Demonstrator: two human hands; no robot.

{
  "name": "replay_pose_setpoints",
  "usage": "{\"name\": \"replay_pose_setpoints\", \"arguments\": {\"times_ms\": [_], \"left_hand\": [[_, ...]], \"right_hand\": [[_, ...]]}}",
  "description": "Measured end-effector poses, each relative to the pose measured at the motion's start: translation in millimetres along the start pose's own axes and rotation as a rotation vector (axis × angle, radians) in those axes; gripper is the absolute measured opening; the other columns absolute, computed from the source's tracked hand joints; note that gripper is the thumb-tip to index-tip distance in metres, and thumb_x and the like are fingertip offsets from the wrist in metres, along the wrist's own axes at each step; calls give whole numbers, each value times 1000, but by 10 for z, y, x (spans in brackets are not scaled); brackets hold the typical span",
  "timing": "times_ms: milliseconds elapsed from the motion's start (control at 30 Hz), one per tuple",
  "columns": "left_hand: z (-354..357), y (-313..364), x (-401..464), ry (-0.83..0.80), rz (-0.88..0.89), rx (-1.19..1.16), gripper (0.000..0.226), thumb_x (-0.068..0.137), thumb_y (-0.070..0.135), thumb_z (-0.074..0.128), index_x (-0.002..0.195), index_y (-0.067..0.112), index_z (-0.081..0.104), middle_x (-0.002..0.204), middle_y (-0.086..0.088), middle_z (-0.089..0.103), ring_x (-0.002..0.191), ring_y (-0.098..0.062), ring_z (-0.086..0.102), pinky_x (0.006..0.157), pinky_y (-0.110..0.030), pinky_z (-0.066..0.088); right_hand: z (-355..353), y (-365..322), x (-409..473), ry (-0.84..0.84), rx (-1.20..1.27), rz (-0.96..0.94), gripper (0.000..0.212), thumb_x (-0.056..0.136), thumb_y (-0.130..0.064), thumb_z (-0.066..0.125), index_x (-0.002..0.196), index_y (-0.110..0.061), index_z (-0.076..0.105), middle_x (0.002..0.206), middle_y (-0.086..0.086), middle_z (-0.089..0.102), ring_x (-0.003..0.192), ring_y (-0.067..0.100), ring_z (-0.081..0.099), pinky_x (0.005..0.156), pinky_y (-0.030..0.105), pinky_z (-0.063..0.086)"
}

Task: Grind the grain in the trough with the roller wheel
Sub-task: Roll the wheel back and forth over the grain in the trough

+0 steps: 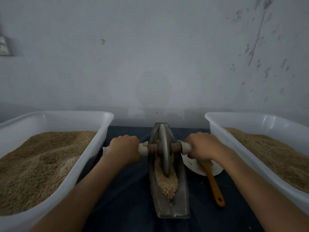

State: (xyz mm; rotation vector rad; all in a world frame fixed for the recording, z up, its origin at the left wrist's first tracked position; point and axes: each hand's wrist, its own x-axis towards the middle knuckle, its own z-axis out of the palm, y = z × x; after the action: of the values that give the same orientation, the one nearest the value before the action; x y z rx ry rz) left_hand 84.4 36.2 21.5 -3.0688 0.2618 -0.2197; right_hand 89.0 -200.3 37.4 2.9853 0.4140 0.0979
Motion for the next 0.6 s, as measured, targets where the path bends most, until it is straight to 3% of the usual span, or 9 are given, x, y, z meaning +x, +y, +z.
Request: {"name": "replay_pose_setpoints", "arguments": {"times_ms": [100,200,300,367,467,600], "left_hand": [[-48,-2,8,-113,13,-1,31,79,33,68,105,19,58,76,7,49,76,-13,53,71,-27,44],[-66,8,7,-103,20,10,32,78,33,68,105,19,59,77,7,50,76,-13,53,73,-28,46],[-53,16,0,-57,8,15,27,81,33,65,104,20,59,86,4,57,78,-13,54,72,-28,44],[-26,26,-10,8,1,8,22,84,32,61,102,20,58,93,3,61,82,-14,57,73,-28,45],[8,42,-35,126,-12,-20,11,88,32,57,93,23,52,95,3,62,82,-15,57,72,-29,43],[17,39,-46,165,-4,-32,9,88,31,56,90,25,49,96,3,62,84,-15,58,73,-28,42]], "right_hand": [[-64,19,-18,-167,43,8,15,80,-29,70,90,-23,59,80,-5,60,79,15,60,64,27,44],[-49,26,-14,-183,66,12,16,80,-29,71,88,-25,57,75,-7,56,78,14,59,64,27,44],[9,43,8,-75,50,-5,8,82,-29,67,83,-28,58,77,-7,58,73,13,57,62,27,42],[63,35,16,43,20,-1,19,86,-28,60,71,-32,49,78,-7,58,69,12,53,58,27,36],[145,14,34,236,-21,10,15,89,-25,53,76,-28,46,86,-3,61,75,18,56,61,29,35],[153,2,26,275,-27,13,15,89,-25,53,77,-27,45,86,-3,61,79,20,58,63,30,36]]}}
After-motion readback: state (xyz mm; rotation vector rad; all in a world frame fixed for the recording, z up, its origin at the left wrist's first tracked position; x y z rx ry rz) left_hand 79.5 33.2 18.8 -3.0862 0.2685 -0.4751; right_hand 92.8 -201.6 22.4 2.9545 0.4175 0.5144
